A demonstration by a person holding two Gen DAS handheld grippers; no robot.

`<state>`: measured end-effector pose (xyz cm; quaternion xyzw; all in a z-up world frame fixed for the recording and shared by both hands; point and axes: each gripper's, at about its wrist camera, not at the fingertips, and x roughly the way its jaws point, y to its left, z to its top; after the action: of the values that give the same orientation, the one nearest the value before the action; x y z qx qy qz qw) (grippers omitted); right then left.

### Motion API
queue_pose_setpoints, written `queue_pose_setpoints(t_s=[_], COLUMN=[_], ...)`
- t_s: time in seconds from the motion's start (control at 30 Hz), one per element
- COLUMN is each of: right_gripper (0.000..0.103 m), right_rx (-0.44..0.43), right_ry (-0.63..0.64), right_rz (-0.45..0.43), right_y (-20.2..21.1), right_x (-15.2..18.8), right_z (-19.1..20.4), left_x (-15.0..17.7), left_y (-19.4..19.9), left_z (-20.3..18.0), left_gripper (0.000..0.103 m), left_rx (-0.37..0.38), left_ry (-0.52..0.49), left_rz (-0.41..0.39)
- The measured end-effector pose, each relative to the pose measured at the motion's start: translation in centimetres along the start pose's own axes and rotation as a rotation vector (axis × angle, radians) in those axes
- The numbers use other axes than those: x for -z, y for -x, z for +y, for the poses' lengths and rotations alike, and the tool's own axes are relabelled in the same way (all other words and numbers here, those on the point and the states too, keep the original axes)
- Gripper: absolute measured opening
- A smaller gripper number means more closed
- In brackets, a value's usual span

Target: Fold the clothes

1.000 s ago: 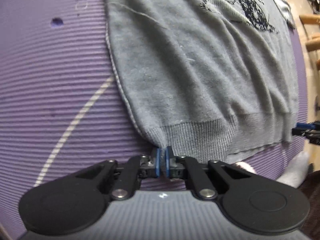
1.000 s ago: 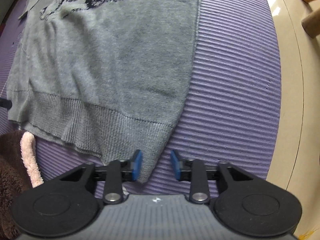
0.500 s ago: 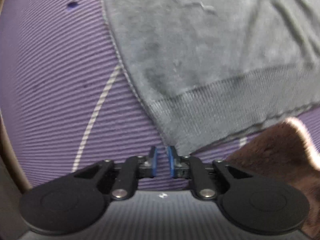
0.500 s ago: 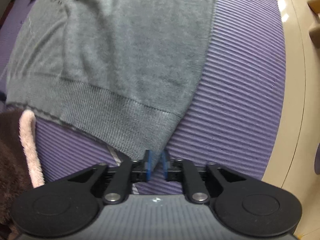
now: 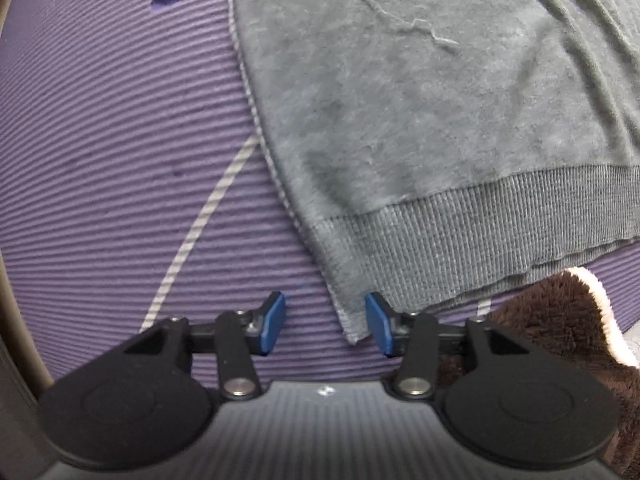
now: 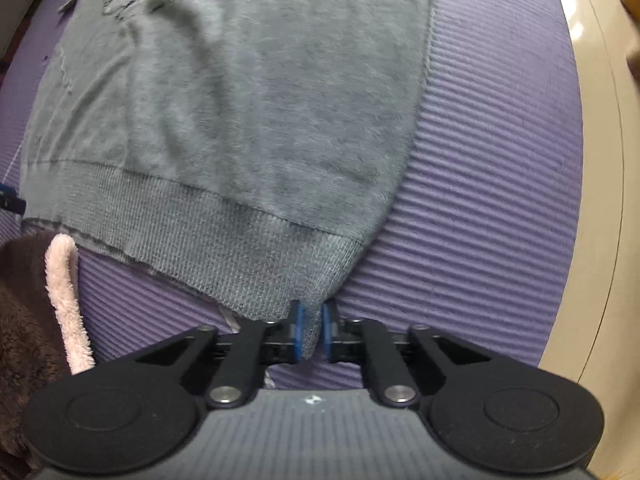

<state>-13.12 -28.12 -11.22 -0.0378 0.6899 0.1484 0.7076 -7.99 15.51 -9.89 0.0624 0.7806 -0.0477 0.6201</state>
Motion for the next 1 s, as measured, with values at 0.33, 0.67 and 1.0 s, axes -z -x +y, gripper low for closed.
queue_pose_setpoints(t_s=[0.33, 0.67, 1.0], right_gripper=[0.024, 0.028, 0.020], right_rx=[-0.138, -0.110, 0.047], right_ry=[0.035, -0.068, -0.122], right_rz=[-0.138, -0.232, 0.012], right_y=[1.8, 2.2, -2.3], right_x=[-0.2, -4.5, -3.2], right_z=[2.0, 1.2, -2.1], left_x=[-0.5, -0.5, -1.6], left_y=[2.9, 4.6, 1.0], left_z=[-3.4, -9.4, -9.5], left_gripper=[0.049, 0.061, 0.063], left_rx=[0.075, 0.109, 0.035], left_ry=[-0.005, -0.146, -0.227], left_rz=[-0.193, -0.344, -0.282])
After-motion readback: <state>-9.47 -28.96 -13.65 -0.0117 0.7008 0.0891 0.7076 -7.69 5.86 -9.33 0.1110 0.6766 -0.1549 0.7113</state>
